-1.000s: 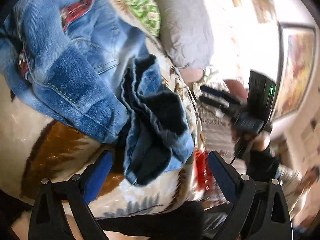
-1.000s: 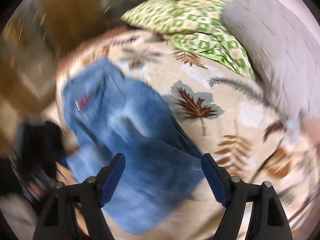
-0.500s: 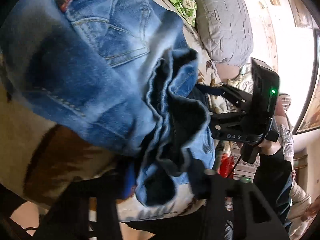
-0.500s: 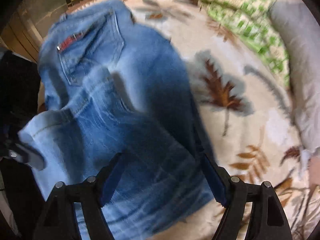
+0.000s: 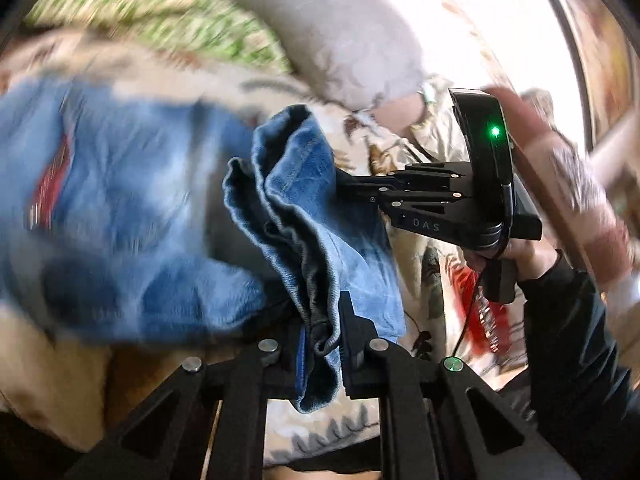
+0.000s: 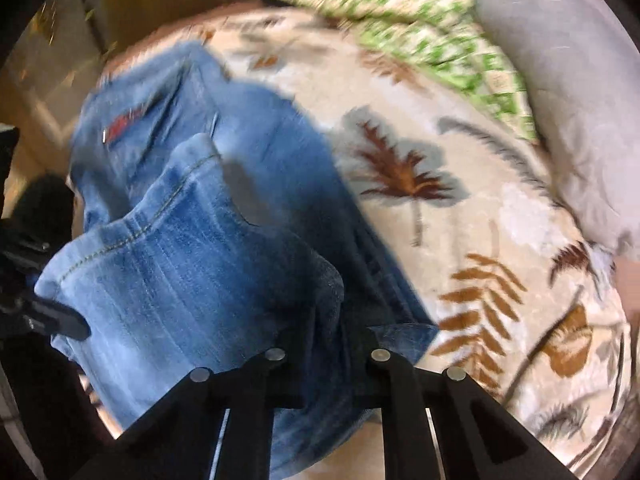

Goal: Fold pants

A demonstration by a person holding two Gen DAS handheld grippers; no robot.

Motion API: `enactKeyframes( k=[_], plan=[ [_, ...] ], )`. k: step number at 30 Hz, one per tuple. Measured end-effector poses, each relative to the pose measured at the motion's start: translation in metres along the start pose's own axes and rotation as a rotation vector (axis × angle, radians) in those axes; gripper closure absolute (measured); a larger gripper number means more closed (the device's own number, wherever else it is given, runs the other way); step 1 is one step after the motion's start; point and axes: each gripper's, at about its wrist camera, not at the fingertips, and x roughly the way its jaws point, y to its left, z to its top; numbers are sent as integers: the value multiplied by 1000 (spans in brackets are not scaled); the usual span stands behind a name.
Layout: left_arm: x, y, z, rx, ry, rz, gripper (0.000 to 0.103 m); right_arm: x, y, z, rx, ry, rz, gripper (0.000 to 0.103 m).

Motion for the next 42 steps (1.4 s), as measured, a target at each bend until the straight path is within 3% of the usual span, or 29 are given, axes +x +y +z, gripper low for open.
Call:
enactKeyframes(
  k=[4, 8, 12, 17, 21, 24, 27, 29, 30, 31, 33, 35, 37, 40, 42],
  plan=[
    [-9, 2, 17, 63, -6, 9, 90, -29, -22, -10, 133, -97, -30, 93],
    [4, 2, 29, 1, 54, -79, 90, -36, -37, -15, 256, -147, 0, 93],
    [13, -4, 18, -15, 87, -66, 89, -22, -27, -9, 223, -103, -4, 93],
    [52, 44, 7, -149, 142, 18, 89, 22, -16, 0, 218, 10, -39, 93],
    [59, 63, -2, -193, 135, -36, 90, 50, -16, 1, 232, 72, -63, 94],
    [58, 58, -3, -164, 132, -13, 89, 53, -16, 2, 238, 73, -66, 93],
    [54, 54, -1, -177, 121, -42, 86, 49, -17, 1, 240, 60, -69, 90],
    [47, 53, -5, -194, 119, -79, 72, 41, -17, -3, 251, 50, -72, 84],
    [42, 50, -6, -190, 117, -96, 50, 37, -18, -5, 258, 49, -83, 72],
    [35, 46, -9, -181, 112, -112, 27, 34, -18, -7, 261, 48, -85, 53],
    [20, 36, -11, -152, 95, -89, 7, 23, -19, -11, 268, 22, -79, 31],
    [4, 28, -8, -124, 76, -63, 7, 8, -17, -16, 272, -12, -77, 31],
    [-7, 23, 0, -114, 70, -90, 6, -5, -15, -22, 282, -45, -78, 31],
    [-9, 31, 24, -156, 61, -108, 6, -20, -12, -29, 302, -86, -73, 31],
    [5, 45, 39, -208, 105, -120, 6, -27, -9, -34, 311, -103, -59, 31]
  ],
)
